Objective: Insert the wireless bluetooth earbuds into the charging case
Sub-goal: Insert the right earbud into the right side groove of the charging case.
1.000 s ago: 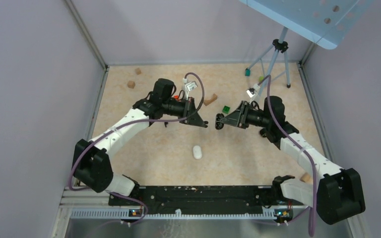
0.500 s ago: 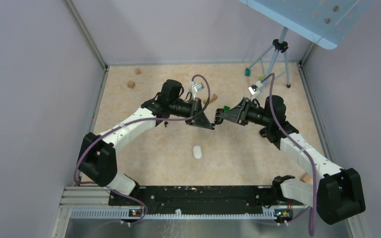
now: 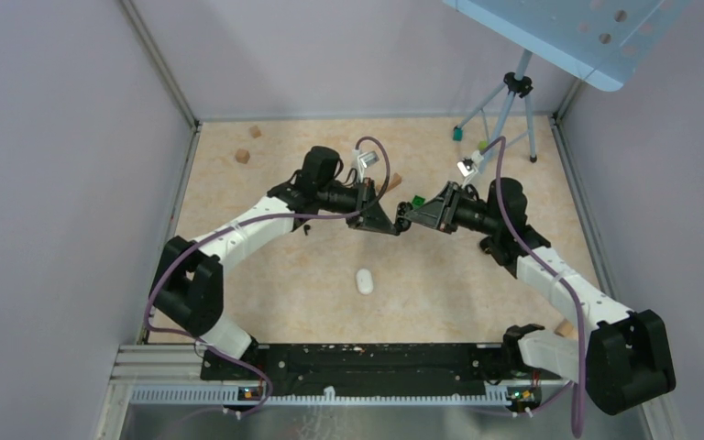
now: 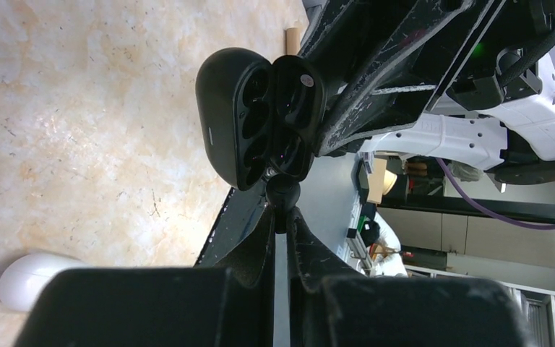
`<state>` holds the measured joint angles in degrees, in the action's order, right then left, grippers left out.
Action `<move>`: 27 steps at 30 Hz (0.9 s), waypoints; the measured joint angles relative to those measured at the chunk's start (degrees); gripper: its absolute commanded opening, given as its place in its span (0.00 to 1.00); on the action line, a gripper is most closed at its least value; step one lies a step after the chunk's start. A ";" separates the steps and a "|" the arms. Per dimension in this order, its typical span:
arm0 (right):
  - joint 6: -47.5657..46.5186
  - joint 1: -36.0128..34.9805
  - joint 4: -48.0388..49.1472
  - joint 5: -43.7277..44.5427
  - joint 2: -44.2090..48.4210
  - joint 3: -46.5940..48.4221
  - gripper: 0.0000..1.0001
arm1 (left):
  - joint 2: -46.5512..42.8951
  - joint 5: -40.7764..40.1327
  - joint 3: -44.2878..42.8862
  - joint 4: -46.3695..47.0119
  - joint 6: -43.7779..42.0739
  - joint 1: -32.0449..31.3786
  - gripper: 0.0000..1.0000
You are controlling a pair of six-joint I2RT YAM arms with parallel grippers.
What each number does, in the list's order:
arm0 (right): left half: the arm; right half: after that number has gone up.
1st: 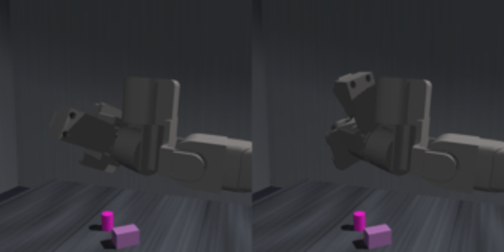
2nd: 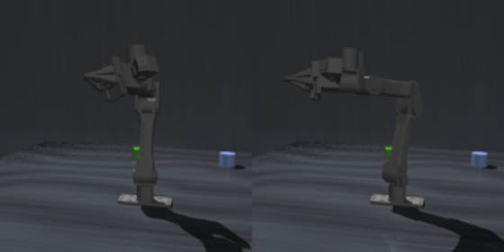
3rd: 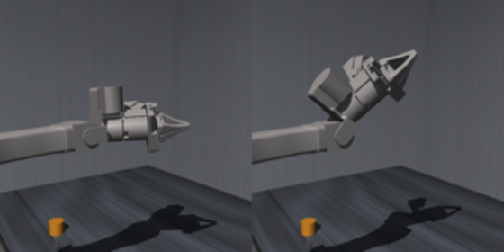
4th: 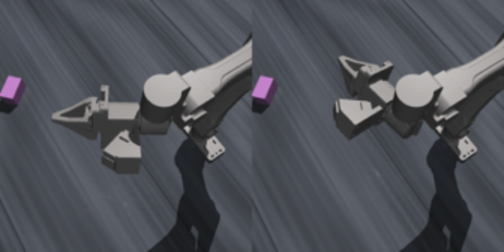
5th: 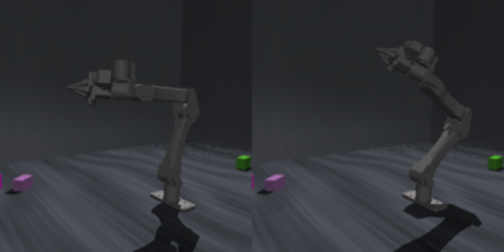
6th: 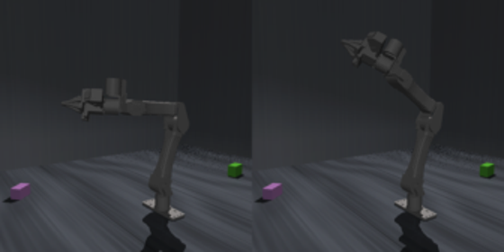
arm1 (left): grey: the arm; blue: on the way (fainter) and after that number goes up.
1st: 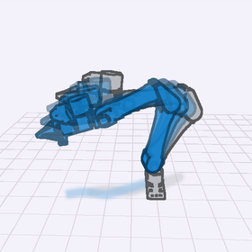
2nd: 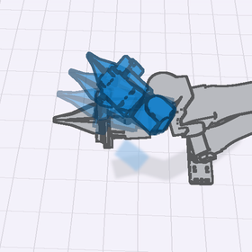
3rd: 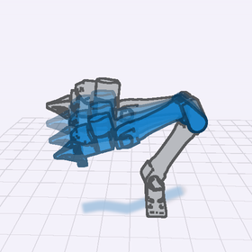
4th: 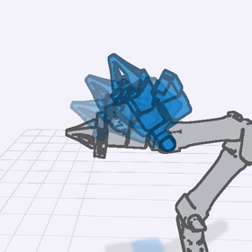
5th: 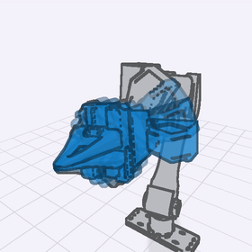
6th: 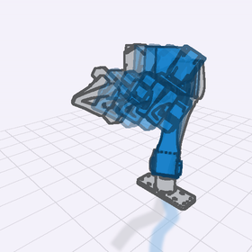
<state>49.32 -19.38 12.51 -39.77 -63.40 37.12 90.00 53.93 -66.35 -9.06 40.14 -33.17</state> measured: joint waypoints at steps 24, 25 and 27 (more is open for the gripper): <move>-0.04 -0.87 1.62 -2.51 -1.29 -0.02 0.00 | 1.03 -2.89 -1.68 -1.68 -1.73 0.00 0.00; -0.07 -0.87 1.62 -2.49 -1.29 -0.02 0.00 | 1.22 -2.91 -1.99 -2.03 -2.08 0.00 0.00; -0.07 -0.87 1.60 -2.47 -1.29 -0.02 0.00 | 1.55 -3.04 -2.58 -3.04 -2.91 0.00 0.00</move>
<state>49.25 -20.25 14.11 -42.24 -64.69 37.10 91.55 50.89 -68.93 -12.10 37.23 -33.17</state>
